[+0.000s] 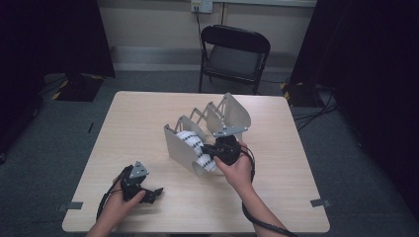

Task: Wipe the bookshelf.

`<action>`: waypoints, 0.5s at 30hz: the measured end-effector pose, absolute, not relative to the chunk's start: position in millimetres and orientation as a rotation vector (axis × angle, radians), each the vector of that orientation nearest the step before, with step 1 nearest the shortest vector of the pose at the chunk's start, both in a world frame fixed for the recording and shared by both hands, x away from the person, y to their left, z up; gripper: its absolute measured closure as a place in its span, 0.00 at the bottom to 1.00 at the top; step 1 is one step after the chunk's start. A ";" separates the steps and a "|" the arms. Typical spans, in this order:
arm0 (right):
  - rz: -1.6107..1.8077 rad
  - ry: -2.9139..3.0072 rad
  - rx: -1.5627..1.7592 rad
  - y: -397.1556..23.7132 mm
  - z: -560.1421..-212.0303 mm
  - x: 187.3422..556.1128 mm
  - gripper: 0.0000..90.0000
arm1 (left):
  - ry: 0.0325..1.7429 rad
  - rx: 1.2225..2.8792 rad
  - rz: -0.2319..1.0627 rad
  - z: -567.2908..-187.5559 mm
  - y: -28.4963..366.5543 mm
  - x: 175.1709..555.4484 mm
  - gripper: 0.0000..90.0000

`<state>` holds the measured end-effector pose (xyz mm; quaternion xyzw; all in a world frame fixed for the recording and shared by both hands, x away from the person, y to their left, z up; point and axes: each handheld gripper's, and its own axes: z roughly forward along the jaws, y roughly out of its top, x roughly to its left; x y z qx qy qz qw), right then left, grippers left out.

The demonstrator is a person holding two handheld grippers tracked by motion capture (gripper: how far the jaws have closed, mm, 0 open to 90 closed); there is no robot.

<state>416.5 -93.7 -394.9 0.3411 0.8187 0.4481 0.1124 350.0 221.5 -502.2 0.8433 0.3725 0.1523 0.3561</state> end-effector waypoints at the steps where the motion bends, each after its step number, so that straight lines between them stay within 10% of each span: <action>1: 1.316 2.398 0.994 -94.2 -388.4 416.6 0.95 | 0.962 2.178 0.393 -502.2 221.5 350.0 0.00; 15: 1.365 2.386 0.917 -77.7 -340.1 413.0 0.95 | 0.962 2.177 0.393 -502.2 221.5 349.9 0.00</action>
